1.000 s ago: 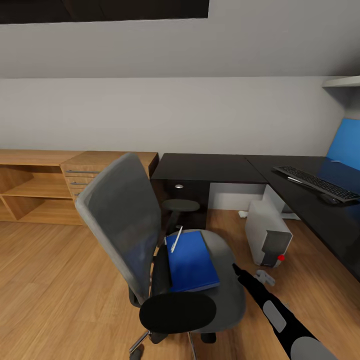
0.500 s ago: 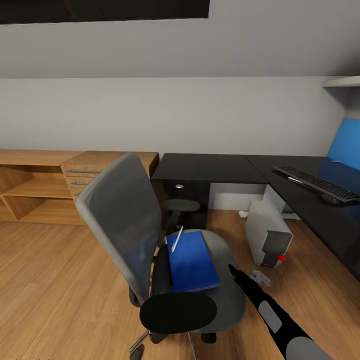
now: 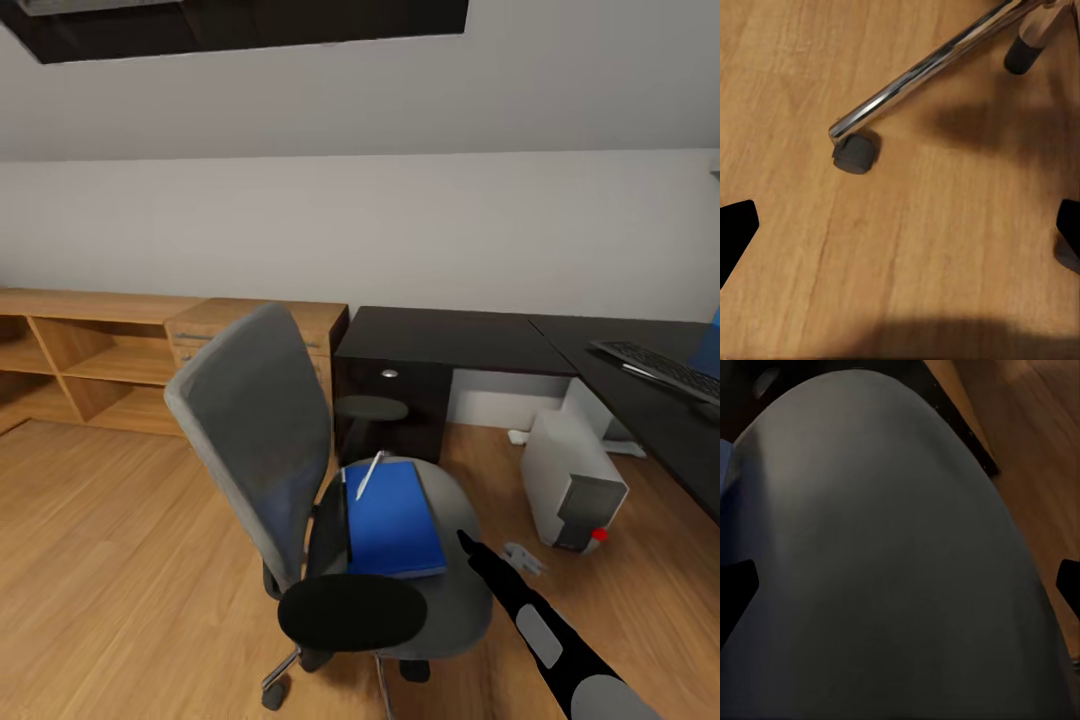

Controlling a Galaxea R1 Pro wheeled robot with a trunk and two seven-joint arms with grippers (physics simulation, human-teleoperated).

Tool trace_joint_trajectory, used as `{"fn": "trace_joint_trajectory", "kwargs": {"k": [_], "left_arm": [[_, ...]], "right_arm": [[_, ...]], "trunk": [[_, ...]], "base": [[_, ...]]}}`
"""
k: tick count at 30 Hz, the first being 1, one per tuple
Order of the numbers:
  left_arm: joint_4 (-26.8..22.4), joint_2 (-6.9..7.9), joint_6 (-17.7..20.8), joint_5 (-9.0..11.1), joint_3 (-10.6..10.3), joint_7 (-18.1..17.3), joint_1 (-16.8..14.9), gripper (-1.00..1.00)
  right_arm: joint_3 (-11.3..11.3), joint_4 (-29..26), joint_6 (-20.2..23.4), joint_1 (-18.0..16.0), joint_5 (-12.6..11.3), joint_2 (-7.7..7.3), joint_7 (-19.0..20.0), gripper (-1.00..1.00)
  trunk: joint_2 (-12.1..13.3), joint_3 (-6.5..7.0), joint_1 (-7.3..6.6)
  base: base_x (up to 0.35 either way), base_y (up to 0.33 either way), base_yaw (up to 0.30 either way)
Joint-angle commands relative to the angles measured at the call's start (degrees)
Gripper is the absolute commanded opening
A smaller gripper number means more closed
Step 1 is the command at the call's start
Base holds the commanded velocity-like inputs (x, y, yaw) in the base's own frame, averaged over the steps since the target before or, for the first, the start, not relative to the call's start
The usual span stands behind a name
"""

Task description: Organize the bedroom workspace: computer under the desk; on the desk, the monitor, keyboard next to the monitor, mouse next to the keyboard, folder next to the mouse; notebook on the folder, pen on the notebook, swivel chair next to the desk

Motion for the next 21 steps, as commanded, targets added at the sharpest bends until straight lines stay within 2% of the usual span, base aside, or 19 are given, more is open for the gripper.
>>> {"fn": "trace_joint_trajectory", "kwargs": {"k": [1, 21], "left_arm": [[0.09, 0.03, -0.20, 0.26, -0.49, 0.47, -0.05, 1.00], [0.07, 0.03, -0.20, 0.26, -0.49, 0.47, -0.05, 1.00]], "right_arm": [[-0.01, 0.13, -0.27, -0.03, -0.53, 0.01, 0.48, 1.00], [-0.07, 0.23, -1.25, -0.03, -0.52, 0.45, 0.48, 1.00]], "trunk": [[-0.02, -0.05, -0.01], [-0.02, -0.05, -0.01]], "base": [[0.000, 0.000, 0.243], [0.000, 0.000, 0.193]]}}
